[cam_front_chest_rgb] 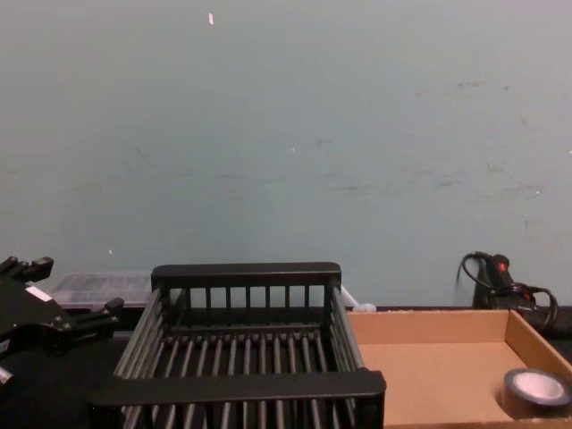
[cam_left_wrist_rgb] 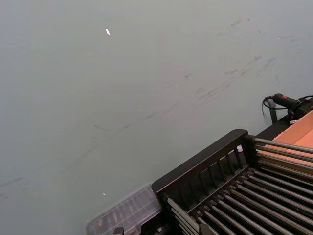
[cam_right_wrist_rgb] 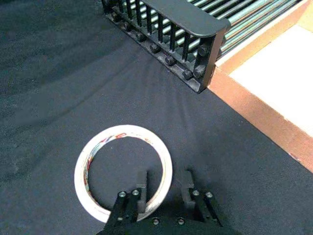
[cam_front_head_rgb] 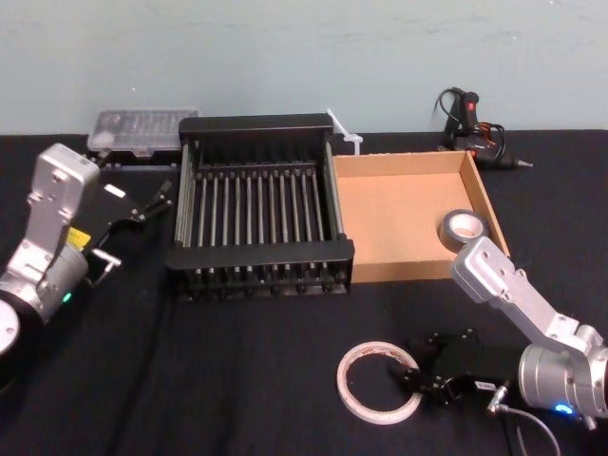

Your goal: Pick up the white tape and place it into the black box , Pick up the silver tape and place it into the brown box.

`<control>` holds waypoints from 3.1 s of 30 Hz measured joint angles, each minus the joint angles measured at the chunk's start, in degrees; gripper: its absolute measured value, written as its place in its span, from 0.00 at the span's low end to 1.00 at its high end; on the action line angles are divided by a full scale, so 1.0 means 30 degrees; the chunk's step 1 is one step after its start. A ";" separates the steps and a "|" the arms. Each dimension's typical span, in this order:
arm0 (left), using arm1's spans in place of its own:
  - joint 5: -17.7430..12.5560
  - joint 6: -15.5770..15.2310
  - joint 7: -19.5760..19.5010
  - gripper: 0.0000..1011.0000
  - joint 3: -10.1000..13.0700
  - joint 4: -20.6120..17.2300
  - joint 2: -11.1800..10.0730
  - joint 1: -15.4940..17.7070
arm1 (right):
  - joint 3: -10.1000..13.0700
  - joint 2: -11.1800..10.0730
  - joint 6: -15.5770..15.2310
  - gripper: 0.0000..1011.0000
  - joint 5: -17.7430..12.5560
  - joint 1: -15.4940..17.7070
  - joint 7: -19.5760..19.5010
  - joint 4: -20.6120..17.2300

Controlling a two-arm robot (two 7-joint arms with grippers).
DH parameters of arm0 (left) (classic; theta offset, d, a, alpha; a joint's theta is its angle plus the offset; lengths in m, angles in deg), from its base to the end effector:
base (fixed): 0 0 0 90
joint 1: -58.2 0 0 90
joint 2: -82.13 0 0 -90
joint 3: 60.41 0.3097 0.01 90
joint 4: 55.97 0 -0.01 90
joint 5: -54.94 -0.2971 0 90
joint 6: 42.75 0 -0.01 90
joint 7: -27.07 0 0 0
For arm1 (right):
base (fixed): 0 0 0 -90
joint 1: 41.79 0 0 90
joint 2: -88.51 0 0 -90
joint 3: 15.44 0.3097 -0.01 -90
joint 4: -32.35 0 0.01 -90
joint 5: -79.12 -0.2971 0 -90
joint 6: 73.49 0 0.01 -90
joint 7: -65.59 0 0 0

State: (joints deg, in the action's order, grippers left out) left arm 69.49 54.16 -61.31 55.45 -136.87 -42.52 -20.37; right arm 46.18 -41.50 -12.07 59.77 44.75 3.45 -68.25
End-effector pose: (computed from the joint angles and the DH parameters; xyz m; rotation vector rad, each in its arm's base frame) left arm 0.3502 0.0970 -0.3159 0.3045 -0.2851 1.2480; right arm 0.2926 -0.0570 -0.2845 -0.6499 0.2121 -0.6223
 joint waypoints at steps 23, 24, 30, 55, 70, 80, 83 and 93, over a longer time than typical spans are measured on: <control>-0.0001 0.0001 0.0000 0.99 -0.0001 -0.0001 0.0000 0.0000 | 0.0000 -0.0001 -0.0001 0.09 -0.0012 0.0000 0.0000 0.0000; -0.0001 0.0000 -0.0001 0.99 -0.0001 -0.0001 0.0000 0.0000 | 0.0001 0.0000 -0.0001 0.09 -0.0012 0.0000 0.0000 0.0000; -0.0001 0.0000 0.0000 0.99 0.0000 0.0000 -0.0001 0.0000 | 0.0000 0.0000 -0.0002 0.09 -0.0012 -0.0001 0.0001 0.0000; -0.0001 0.0000 0.0000 0.99 0.0000 0.0000 0.0000 0.0000 | 0.2182 -0.0152 0.0221 0.09 -0.1193 0.0269 -0.1172 -0.0428; 0.0000 0.0000 0.0001 0.99 -0.0001 -0.0001 0.0000 0.0000 | 0.2932 0.1090 -0.0794 0.09 -0.1249 -0.1689 -0.2356 0.0888; 0.0000 0.0000 0.0000 0.99 0.0000 -0.0001 0.0000 0.0000 | 0.2734 0.2395 -0.1282 0.09 -0.0913 -0.3487 -0.2689 0.1996; -0.0001 0.0001 0.0000 0.99 -0.0001 -0.0001 0.0000 0.0000 | 0.2528 0.2747 -0.1295 0.09 -0.0792 -0.3993 -0.2646 0.2243; -0.0001 0.0000 0.0001 0.99 0.0000 -0.0001 0.0000 0.0001 | 0.1686 0.3746 -0.1216 0.09 -0.0430 -0.5418 -0.2177 0.2934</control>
State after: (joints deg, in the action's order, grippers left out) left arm 69.49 54.16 -61.31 55.45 -136.87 -42.52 -20.37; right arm 51.24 -30.26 -15.72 58.48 28.50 -3.08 -59.45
